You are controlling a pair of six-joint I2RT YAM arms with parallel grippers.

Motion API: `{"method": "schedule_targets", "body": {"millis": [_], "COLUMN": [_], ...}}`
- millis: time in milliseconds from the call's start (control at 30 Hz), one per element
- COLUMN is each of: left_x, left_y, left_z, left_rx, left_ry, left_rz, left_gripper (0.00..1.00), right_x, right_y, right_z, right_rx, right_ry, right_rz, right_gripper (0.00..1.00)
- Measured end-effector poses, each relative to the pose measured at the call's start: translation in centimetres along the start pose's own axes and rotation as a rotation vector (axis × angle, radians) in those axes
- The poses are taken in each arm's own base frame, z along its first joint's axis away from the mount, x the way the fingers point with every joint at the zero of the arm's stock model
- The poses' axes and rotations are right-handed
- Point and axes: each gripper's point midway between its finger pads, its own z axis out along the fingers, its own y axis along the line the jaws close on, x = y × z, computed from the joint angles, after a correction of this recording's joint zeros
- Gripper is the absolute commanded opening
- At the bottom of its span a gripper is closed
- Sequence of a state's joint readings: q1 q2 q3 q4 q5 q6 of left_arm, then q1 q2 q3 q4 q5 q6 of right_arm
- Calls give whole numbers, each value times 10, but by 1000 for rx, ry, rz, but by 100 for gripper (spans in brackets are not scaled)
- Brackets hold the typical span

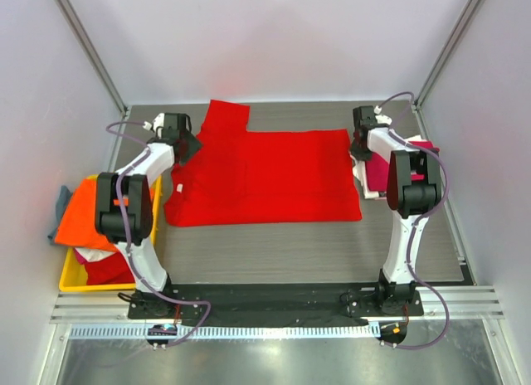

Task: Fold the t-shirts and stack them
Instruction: Fold the tshirt

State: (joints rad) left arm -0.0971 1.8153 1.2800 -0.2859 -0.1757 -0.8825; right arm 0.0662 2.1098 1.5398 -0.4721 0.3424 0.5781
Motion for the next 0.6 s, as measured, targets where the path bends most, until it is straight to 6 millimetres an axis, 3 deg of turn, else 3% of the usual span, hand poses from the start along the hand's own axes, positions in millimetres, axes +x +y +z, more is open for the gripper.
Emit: {"method": "schedule_targets", "body": {"millis": [167,367,600], "left_x": [-1,-1,-54], "left_y": [-6,-3,-27], "left_z": [35,46,60], "left_rx": [-40,-78,-26], "left_ry": [12,29,-31], "left_rz": [7,18,10], "left_gripper": [52,55,63], "right_x": [-9,-18,-53], "right_y": [-5,-8,10], "right_z": [7,10,-5], "right_rx": [15,15,-37], "right_ry": [-4,-6,-59], "right_rz": [17,35,46], "right_gripper": [4,16,34]}}
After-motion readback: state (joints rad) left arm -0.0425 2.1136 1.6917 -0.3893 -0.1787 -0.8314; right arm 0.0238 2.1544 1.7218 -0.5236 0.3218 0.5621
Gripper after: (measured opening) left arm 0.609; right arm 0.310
